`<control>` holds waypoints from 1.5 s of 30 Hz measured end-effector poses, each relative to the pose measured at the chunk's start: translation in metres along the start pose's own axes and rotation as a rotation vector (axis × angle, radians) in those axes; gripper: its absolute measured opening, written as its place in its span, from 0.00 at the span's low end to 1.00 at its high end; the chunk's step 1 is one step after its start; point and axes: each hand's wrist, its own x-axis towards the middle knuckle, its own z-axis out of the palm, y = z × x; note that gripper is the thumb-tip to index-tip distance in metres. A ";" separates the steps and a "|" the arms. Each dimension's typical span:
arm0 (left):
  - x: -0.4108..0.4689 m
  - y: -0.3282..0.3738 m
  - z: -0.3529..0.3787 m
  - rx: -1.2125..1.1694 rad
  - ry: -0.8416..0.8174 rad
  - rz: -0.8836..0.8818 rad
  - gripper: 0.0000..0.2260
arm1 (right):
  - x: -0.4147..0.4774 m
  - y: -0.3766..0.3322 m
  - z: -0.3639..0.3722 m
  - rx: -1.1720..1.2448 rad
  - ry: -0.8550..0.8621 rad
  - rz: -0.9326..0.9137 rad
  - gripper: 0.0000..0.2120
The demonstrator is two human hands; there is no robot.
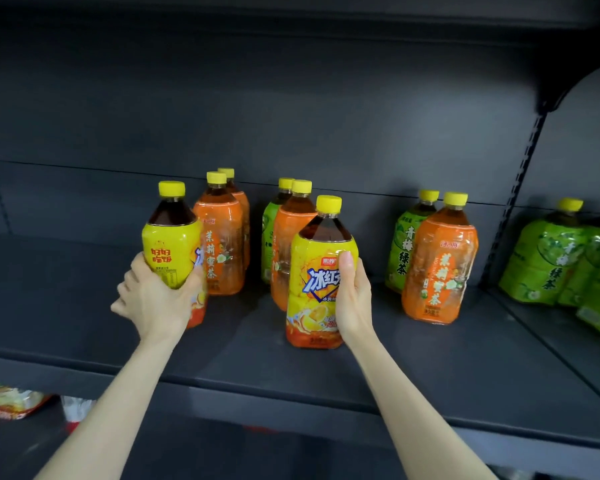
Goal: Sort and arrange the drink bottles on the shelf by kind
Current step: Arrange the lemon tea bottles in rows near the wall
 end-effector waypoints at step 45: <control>-0.565 0.419 0.001 -1.336 -1.329 0.211 0.26 | -0.259 -0.209 -0.593 -0.338 0.887 -0.193 0.39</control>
